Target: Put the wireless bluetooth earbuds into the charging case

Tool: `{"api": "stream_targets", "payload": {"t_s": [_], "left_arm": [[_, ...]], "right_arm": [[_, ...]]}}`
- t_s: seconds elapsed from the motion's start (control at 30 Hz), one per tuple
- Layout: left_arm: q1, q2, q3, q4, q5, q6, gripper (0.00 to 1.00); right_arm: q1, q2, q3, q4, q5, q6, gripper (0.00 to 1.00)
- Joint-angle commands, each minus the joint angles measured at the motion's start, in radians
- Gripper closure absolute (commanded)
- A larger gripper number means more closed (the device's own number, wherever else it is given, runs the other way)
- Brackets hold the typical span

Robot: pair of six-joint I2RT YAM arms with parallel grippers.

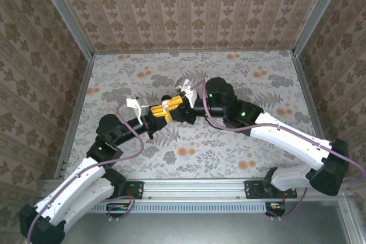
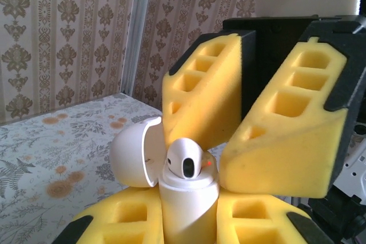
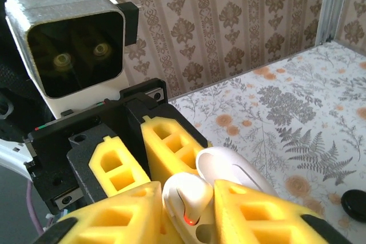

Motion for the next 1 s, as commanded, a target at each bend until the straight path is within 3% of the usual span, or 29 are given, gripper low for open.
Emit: {"api": "stream_targets", "payload": {"t_s": [0.0,0.2,0.43,0.8,0.97], "left_arm": [[0.000,-0.007,0.005,0.054,-0.021,0.011,1.00],[0.000,-0.013,0.004,0.036,-0.025,0.024,1.00],[0.000,-0.017,-0.009,0.024,-0.037,0.037,1.00],[0.000,-0.011,-0.018,0.000,-0.045,0.059,1.00],[0.000,-0.003,-0.022,-0.018,-0.051,0.069,1.00]], "right_arm": [[0.013,0.015,0.030,-0.059,-0.047,0.029,0.65],[0.010,0.001,0.069,-0.081,-0.006,0.072,0.54],[-0.028,-0.032,0.146,-0.182,0.097,0.124,0.49],[-0.274,0.060,0.144,-0.391,0.127,0.278,0.44],[-0.367,0.209,0.116,-0.472,0.060,0.266,0.51]]}}
